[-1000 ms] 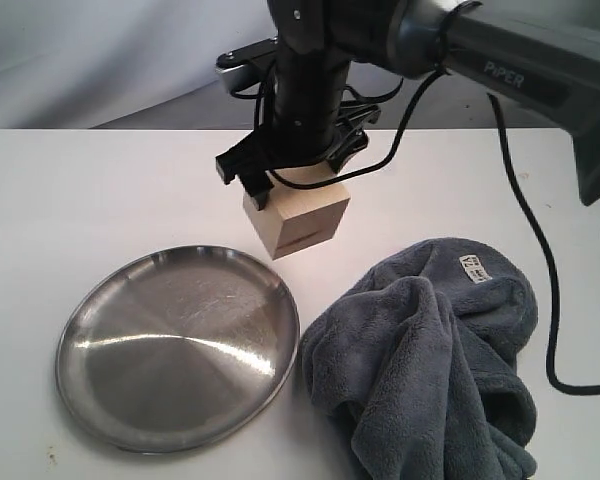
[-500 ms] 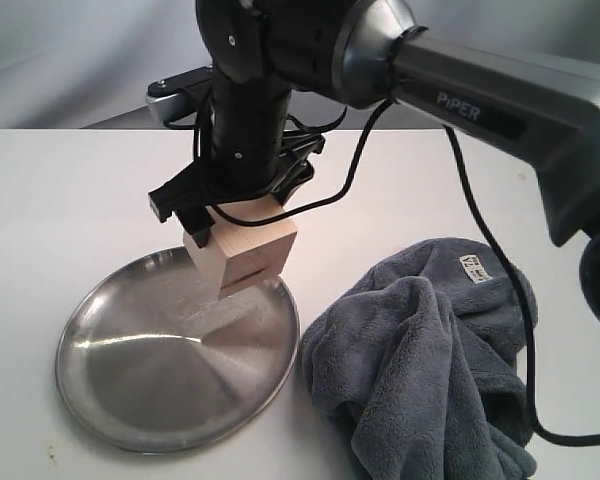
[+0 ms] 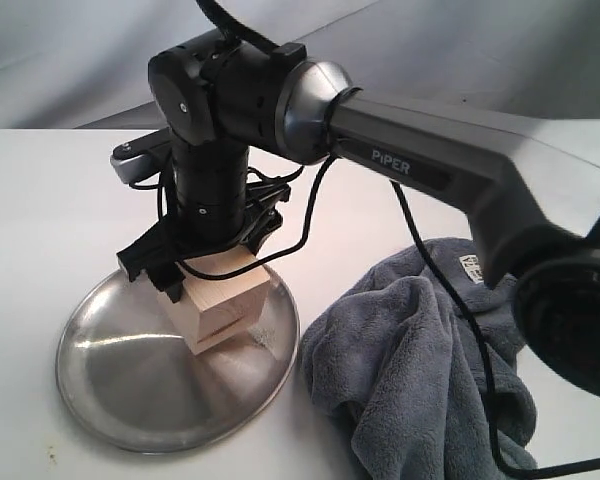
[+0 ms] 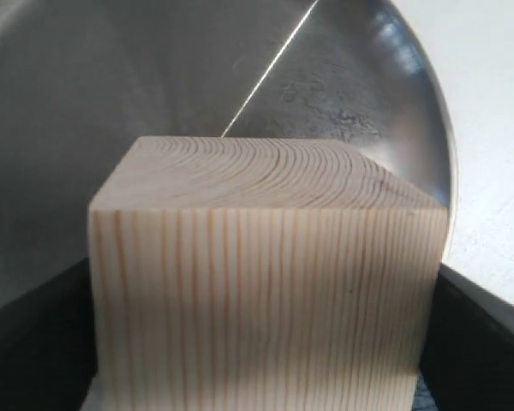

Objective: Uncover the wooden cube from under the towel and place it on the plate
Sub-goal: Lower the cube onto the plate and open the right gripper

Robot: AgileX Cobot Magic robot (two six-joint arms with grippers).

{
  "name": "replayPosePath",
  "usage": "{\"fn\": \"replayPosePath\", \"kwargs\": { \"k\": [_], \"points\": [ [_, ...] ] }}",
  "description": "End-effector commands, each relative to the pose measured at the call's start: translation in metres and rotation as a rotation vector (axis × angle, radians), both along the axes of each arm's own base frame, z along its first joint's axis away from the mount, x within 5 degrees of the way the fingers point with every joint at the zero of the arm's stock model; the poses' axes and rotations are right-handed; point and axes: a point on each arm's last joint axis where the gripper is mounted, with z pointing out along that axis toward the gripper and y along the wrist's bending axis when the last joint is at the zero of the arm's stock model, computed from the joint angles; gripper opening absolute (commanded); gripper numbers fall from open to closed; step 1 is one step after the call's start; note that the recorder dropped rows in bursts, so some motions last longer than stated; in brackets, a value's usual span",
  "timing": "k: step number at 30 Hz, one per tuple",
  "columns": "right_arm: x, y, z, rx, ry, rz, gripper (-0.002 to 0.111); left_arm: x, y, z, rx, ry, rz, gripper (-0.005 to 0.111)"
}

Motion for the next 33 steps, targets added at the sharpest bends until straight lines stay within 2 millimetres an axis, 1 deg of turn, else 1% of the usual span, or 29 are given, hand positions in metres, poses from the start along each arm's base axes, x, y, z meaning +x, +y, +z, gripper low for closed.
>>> {"fn": "replayPosePath", "kwargs": {
  "k": [1, 4, 17, 19, 22, 24, 26, 30, 33],
  "points": [
    [-0.0008, 0.0033, -0.0024, 0.014, 0.013, -0.006, 0.0, -0.0002, -0.0003, -0.0012, -0.004, 0.001, -0.005, 0.0],
    [-0.0006, 0.0039, -0.0059, 0.01, 0.02, -0.014, 0.0, -0.0002, -0.0003, -0.0012, -0.004, 0.001, -0.005, 0.0],
    [-0.0048, 0.0097, -0.005, 0.074, 0.065, 0.001, 0.0, -0.0002, -0.0003, -0.0012, -0.004, 0.001, -0.005, 0.0],
    [-0.0055, 0.0102, -0.0049, 0.08, 0.074, -0.001, 0.003, -0.0002, -0.0003, -0.0012, -0.004, 0.001, -0.005, 0.0],
    [-0.0055, 0.0102, -0.0049, 0.08, 0.073, 0.001, 0.015, -0.0002, -0.0003, -0.0012, -0.004, 0.001, -0.005, 0.0],
    [-0.006, 0.0105, -0.0049, 0.083, 0.079, 0.0, 0.026, -0.0002, -0.0003, -0.0012, -0.004, 0.001, -0.005, 0.0],
    [-0.0063, 0.0107, -0.0048, 0.086, 0.083, -0.001, 0.039, -0.0002, -0.0003, -0.0012, -0.004, 0.001, -0.005, 0.0],
    [-0.0062, 0.0114, -0.0046, 0.094, 0.082, -0.002, 0.058, -0.0002, -0.0003, -0.0012, -0.004, 0.001, -0.005, 0.0],
    [-0.0056, 0.0122, -0.0044, 0.103, 0.076, -0.005, 0.075, -0.0002, -0.0003, -0.0012, -0.004, 0.001, -0.005, 0.0]
  ]
}}
